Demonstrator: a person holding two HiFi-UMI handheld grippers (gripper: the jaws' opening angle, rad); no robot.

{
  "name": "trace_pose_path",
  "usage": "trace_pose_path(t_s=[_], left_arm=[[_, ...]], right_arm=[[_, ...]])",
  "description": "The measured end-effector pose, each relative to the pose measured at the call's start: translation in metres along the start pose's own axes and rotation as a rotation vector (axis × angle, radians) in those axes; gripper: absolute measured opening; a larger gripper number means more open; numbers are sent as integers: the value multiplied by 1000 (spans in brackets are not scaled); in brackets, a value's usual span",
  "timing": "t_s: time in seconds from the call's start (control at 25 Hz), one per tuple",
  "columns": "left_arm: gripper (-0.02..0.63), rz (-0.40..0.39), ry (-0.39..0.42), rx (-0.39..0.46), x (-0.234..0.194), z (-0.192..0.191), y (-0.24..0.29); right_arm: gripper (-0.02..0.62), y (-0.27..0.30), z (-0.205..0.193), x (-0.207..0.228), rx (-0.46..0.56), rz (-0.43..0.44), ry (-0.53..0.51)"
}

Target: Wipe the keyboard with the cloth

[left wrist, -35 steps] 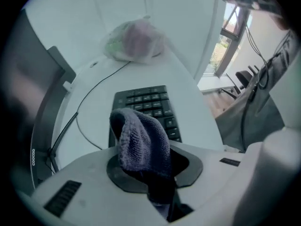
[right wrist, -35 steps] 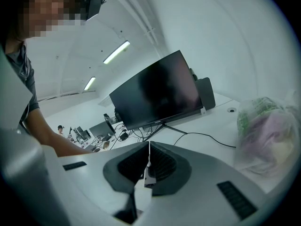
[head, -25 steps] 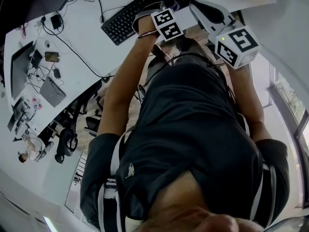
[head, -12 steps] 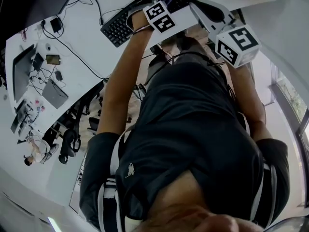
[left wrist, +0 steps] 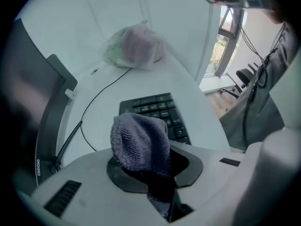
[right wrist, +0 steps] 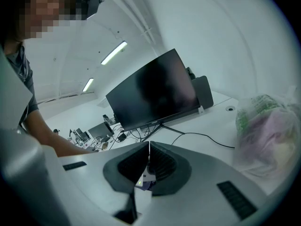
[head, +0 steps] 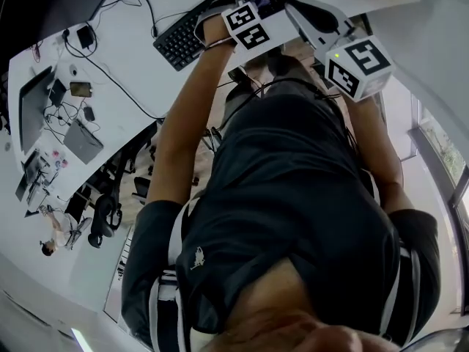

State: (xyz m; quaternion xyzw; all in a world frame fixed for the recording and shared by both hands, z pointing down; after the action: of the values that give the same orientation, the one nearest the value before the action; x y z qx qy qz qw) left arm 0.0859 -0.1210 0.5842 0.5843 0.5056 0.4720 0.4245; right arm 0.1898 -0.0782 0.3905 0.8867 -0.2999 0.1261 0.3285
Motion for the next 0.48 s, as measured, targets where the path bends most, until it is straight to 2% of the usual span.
trace_pose_path(t_s=[0.12,0.24,0.48], left_arm=[[64,43,-36,2,-36,4,-4],[64,66,-44,9,-45,12,-6],[63,-6,25,10,18,23,2]], right_arm=[[11,-1,-3,0,-2,-3,1],[11,-5,-4,2,-2,-9,5],[11,-16,-5,10,14,-33,21]])
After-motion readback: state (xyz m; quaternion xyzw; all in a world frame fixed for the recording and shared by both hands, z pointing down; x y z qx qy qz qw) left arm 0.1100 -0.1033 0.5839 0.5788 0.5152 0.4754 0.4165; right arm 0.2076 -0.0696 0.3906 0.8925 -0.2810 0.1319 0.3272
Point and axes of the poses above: the fingertips, and each gripper's own axes: y forward along the fingers, x to its right, z out of its top, the point moved 6 cm from there along -y, backward along the fingers, and after that the axes turned 6 degrees about -x, right-handed, at the moved point
